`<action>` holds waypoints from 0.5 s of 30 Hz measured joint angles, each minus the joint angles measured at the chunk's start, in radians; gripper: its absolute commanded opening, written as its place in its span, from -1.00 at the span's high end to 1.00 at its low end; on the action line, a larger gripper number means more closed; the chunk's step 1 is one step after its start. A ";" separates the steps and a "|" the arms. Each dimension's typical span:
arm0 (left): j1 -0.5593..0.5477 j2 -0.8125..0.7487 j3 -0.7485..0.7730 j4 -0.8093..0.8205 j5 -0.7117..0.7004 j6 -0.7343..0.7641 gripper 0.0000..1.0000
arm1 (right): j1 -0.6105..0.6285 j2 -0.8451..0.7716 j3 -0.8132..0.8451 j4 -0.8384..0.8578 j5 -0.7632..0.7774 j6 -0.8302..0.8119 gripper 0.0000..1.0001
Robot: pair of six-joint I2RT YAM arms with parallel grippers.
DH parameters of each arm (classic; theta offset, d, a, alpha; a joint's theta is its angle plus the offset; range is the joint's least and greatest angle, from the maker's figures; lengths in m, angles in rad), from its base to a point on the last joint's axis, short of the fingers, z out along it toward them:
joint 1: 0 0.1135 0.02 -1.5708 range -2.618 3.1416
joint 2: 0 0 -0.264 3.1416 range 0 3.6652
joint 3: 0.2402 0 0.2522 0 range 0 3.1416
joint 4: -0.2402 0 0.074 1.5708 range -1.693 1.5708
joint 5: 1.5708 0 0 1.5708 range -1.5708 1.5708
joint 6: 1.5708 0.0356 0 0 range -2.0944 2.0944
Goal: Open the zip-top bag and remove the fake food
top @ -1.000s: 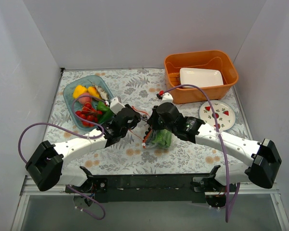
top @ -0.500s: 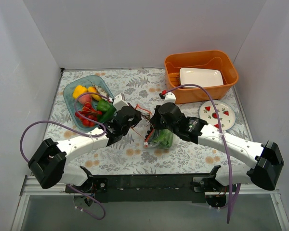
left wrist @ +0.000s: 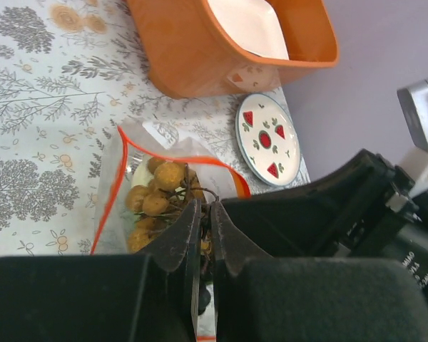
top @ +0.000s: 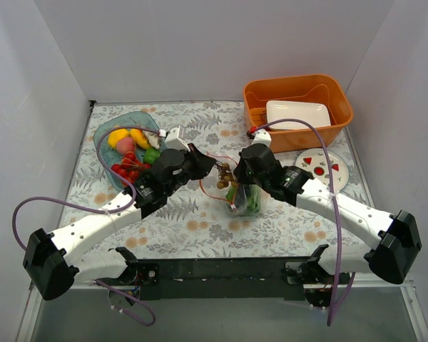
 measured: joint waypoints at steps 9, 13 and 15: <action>0.000 -0.002 0.103 -0.115 0.066 0.077 1.00 | -0.043 0.000 0.050 -0.018 0.000 -0.013 0.97; 0.000 -0.020 0.116 -0.170 0.057 0.095 1.00 | -0.051 0.000 0.054 -0.032 0.001 -0.015 0.97; 0.000 -0.028 0.147 -0.215 0.036 0.104 1.00 | -0.051 0.000 0.054 -0.037 0.001 -0.015 0.97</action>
